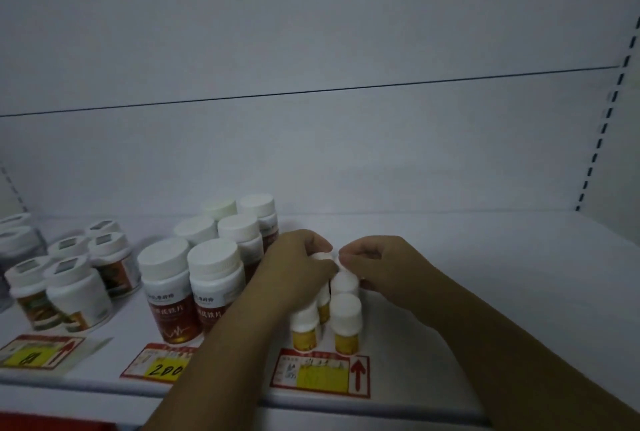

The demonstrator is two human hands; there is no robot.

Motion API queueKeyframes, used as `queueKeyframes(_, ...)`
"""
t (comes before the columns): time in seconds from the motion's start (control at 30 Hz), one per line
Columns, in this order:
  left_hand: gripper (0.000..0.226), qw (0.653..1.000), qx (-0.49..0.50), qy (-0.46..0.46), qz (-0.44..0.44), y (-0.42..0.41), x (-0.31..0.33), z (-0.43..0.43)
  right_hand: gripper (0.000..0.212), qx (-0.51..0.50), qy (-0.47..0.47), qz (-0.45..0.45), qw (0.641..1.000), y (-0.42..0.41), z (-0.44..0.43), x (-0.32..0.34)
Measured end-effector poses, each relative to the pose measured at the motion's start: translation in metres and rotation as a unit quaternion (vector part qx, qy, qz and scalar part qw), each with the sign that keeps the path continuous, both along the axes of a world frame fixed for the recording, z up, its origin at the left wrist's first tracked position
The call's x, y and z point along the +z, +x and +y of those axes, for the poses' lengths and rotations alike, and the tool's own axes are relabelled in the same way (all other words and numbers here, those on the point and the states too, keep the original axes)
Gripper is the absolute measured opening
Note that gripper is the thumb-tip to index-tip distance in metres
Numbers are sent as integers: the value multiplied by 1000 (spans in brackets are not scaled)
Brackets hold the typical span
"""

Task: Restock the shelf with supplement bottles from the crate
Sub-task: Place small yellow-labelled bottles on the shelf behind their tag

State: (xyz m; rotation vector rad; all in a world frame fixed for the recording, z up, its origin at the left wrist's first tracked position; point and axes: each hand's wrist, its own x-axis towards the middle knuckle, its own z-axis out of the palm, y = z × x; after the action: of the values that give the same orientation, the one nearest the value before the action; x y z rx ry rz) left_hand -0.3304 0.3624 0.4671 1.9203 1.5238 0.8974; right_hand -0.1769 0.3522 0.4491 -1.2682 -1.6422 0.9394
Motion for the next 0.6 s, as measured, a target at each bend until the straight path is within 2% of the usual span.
queueKeyframes(0.07, 16, 1000, 13, 13, -11, 1, -1, -3, 17, -7, -15, 5, 1000, 1, -2, 0)
queueKeyframes(0.17, 26, 995, 40, 32, -89, -3, 0, -20, 26, -28, -16, 6, 999, 1, -5, 1)
queueKeyframes(0.27, 27, 978, 41, -16, -203, -6, -4, -52, 42, -53, -8, 8, 999, -1, -8, 1)
queueKeyframes(0.33, 35, 960, 46, -47, -273, -1, -4, -57, 52, -69, -7, -14, 997, -5, -14, 3)
queueKeyframes(0.4, 42, 958, -15, -65, -279, -5, -6, -57, 55, -71, -21, -5, 997, -8, -18, 7)
queueKeyframes(0.47, 45, 960, -85, -41, -264, -14, -19, -53, 55, -66, -46, 18, 997, -14, -25, 13)
queueKeyframes(0.53, 46, 964, -101, -31, -244, -14, -20, -48, 58, -80, -79, 45, 993, -21, -25, 10)
queueKeyframes(0.6, 46, 952, -104, -68, -279, -13, -20, -46, 65, -116, -120, 86, 982, -33, -34, 4)
